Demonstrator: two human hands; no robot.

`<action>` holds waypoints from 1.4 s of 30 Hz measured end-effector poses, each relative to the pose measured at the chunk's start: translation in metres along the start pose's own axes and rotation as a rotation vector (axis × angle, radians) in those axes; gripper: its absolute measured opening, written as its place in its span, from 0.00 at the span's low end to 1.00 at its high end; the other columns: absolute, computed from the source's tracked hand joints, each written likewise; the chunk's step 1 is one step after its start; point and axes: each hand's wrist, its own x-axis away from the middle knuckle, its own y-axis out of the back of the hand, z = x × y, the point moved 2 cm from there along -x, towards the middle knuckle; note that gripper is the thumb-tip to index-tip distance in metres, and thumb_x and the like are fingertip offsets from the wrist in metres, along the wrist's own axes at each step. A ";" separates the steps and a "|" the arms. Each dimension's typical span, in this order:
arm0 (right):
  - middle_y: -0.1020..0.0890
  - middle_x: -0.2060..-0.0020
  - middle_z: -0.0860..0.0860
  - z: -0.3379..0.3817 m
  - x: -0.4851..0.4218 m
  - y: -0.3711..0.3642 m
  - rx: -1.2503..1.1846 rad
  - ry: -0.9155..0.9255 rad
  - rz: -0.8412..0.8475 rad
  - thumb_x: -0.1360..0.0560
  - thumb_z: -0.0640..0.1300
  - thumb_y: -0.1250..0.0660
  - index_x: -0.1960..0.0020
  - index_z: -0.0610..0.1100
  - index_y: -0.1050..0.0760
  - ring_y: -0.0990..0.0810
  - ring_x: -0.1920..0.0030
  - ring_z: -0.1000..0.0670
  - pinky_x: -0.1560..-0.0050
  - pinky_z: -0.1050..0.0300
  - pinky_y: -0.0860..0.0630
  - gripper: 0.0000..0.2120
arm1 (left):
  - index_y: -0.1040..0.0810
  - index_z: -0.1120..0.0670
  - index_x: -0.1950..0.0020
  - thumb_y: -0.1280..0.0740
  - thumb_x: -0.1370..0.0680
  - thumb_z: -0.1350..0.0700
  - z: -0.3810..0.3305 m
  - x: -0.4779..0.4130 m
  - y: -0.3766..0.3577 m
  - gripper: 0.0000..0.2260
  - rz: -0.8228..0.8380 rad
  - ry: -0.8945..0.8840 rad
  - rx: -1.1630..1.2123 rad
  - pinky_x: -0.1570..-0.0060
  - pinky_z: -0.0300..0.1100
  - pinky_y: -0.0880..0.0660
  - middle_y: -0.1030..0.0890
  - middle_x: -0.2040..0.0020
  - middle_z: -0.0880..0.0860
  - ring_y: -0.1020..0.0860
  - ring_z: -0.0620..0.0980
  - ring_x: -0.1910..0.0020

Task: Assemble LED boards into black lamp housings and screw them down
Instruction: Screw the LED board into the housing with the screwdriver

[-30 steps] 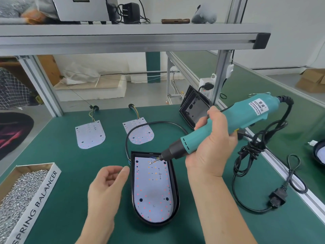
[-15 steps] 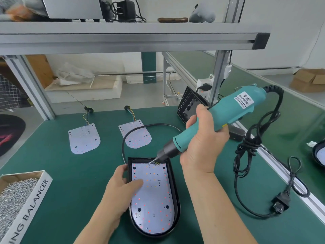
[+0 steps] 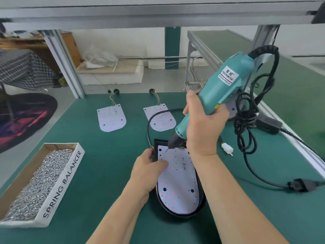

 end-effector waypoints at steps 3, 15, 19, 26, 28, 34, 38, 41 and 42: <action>0.29 0.72 0.42 -0.009 0.005 -0.002 0.042 0.008 0.021 0.28 0.38 0.30 0.62 0.30 0.30 0.30 0.70 0.47 0.66 0.57 0.30 0.13 | 0.19 0.51 0.53 0.32 0.38 0.57 0.001 -0.001 0.000 0.15 -0.013 0.001 0.004 0.45 0.61 0.20 0.14 0.56 0.55 0.16 0.62 0.52; 0.26 0.72 0.43 -0.025 0.010 -0.013 0.103 0.036 0.088 0.28 0.40 0.30 0.62 0.32 0.30 0.28 0.70 0.41 0.65 0.48 0.27 0.13 | 0.19 0.45 0.58 0.32 0.38 0.55 0.000 0.000 0.000 0.10 -0.019 -0.017 -0.011 0.42 0.64 0.22 0.14 0.55 0.54 0.17 0.63 0.49; 0.27 0.72 0.44 -0.025 0.012 -0.012 0.110 0.033 0.092 0.28 0.40 0.30 0.61 0.32 0.30 0.29 0.71 0.44 0.66 0.48 0.27 0.13 | 0.19 0.42 0.60 0.32 0.38 0.55 -0.001 0.000 0.000 0.10 -0.013 -0.025 -0.015 0.43 0.63 0.22 0.14 0.56 0.54 0.17 0.63 0.50; 0.27 0.74 0.52 -0.027 0.012 -0.014 0.114 0.043 0.108 0.28 0.39 0.29 0.61 0.31 0.30 0.29 0.73 0.50 0.67 0.56 0.29 0.13 | 0.18 0.47 0.56 0.32 0.38 0.56 -0.001 0.000 0.000 0.12 -0.013 -0.023 -0.005 0.42 0.64 0.22 0.14 0.55 0.54 0.17 0.63 0.49; 0.26 0.75 0.57 -0.028 0.012 -0.015 0.136 0.051 0.133 0.27 0.38 0.29 0.62 0.32 0.29 0.28 0.74 0.54 0.68 0.61 0.29 0.12 | 0.19 0.49 0.54 0.32 0.38 0.56 -0.001 -0.001 0.000 0.13 -0.019 -0.025 -0.004 0.42 0.65 0.23 0.14 0.54 0.56 0.17 0.64 0.49; 0.30 0.76 0.57 -0.034 0.009 -0.015 0.139 -0.029 0.126 0.28 0.40 0.30 0.65 0.41 0.35 0.32 0.74 0.52 0.68 0.59 0.31 0.14 | 0.19 0.49 0.57 0.32 0.38 0.56 -0.001 0.001 -0.001 0.11 -0.037 -0.020 0.009 0.42 0.65 0.24 0.15 0.54 0.57 0.18 0.66 0.48; 0.30 0.75 0.54 -0.037 0.010 -0.011 0.134 -0.055 0.103 0.29 0.43 0.30 0.66 0.41 0.35 0.33 0.73 0.51 0.67 0.57 0.32 0.14 | 0.20 0.51 0.57 0.32 0.38 0.56 -0.002 0.003 -0.002 0.10 -0.046 -0.021 0.019 0.43 0.65 0.24 0.16 0.52 0.61 0.19 0.66 0.50; 0.28 0.74 0.56 -0.035 0.013 -0.011 0.158 -0.054 0.099 0.29 0.44 0.29 0.64 0.41 0.32 0.30 0.72 0.52 0.67 0.56 0.29 0.13 | 0.20 0.54 0.54 0.32 0.38 0.56 -0.003 0.004 -0.001 0.13 -0.038 -0.019 0.020 0.43 0.64 0.24 0.16 0.51 0.61 0.18 0.65 0.51; 0.26 0.73 0.55 -0.033 0.013 -0.010 0.164 -0.063 0.095 0.28 0.45 0.28 0.63 0.41 0.29 0.28 0.71 0.51 0.65 0.54 0.26 0.12 | 0.20 0.54 0.54 0.32 0.38 0.56 -0.003 0.004 -0.001 0.13 -0.033 -0.017 0.017 0.42 0.64 0.24 0.16 0.51 0.61 0.18 0.65 0.49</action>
